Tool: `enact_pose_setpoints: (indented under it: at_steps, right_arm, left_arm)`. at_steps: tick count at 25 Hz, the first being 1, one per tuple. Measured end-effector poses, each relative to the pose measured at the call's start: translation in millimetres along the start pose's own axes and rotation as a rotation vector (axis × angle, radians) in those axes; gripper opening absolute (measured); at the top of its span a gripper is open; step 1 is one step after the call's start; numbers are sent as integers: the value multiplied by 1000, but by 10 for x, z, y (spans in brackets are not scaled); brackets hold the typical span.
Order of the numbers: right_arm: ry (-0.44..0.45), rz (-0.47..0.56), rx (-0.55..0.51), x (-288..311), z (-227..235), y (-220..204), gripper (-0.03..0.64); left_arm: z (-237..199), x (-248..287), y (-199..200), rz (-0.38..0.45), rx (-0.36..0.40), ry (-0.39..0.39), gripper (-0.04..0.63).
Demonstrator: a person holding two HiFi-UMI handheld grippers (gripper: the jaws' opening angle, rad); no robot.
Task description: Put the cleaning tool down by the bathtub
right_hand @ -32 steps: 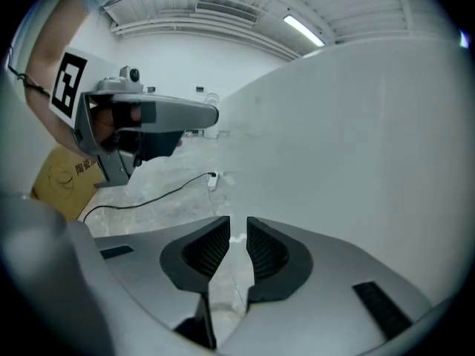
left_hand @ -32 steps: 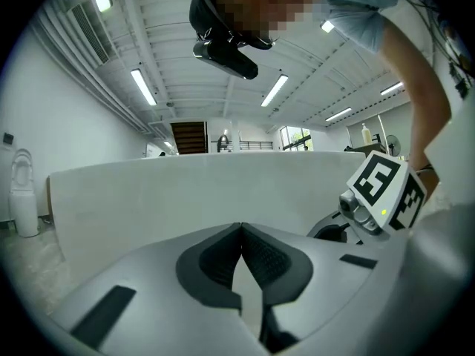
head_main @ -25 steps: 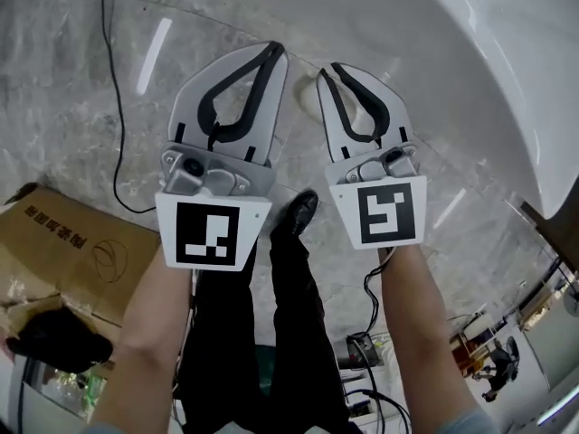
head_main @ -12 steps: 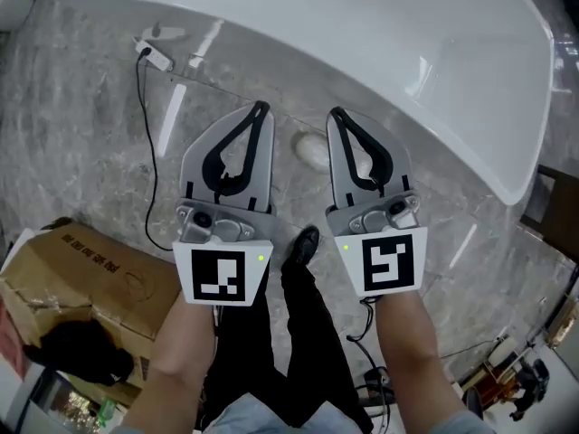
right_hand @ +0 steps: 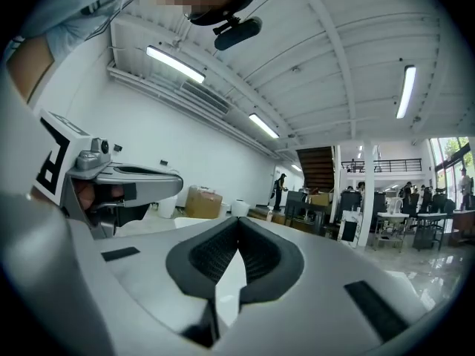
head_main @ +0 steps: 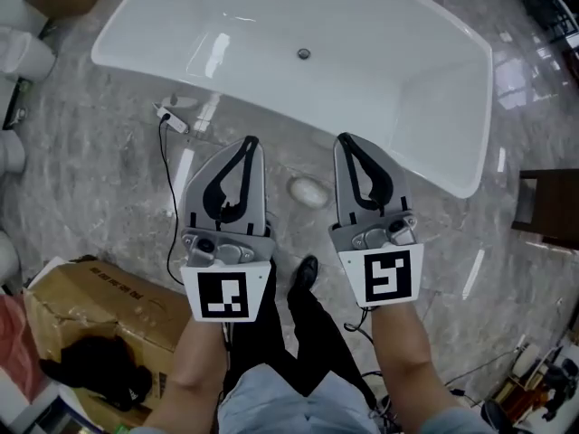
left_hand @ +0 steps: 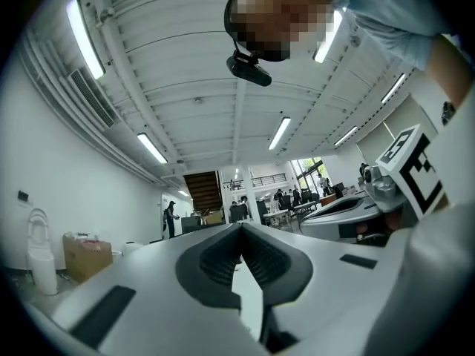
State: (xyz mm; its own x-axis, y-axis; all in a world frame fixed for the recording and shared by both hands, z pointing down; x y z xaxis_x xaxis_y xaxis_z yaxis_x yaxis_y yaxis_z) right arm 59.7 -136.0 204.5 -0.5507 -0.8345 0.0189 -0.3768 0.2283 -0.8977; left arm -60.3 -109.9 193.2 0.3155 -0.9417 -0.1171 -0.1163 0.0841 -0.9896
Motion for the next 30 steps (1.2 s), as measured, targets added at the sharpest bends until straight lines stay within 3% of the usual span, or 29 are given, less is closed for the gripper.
enact_pose_setpoints:
  at_steps: [6, 11, 18, 30]
  right_arm:
    - [-73, 55, -14, -477, 395, 871, 14]
    - [-130, 102, -26, -822, 653, 1430, 14]
    - [-170, 153, -38, -1222, 853, 1892, 12]
    - [-195, 207, -74, -1567, 1057, 2219, 12]
  left_arm:
    - [370, -239, 983, 67, 12, -8, 15]
    - [640, -378, 1548, 120, 7, -18, 15]
    - [993, -545, 2027, 155, 27, -36, 15]
    - [1317, -607, 2475, 246, 57, -40, 15]
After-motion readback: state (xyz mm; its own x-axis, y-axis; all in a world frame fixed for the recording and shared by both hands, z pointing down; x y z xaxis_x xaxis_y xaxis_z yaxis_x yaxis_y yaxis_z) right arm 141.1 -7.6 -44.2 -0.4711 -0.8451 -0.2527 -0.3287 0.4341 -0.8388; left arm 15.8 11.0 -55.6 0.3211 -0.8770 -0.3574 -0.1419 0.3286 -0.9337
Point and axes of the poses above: the fingertips, and each gripper's own axes: x forward along the fingers, z to its right, y out of its top, the point moved 3 cm from there along -x, backward along the fingers, and after that the axes turned 15 degrees about -x, right-handed, at the moved point
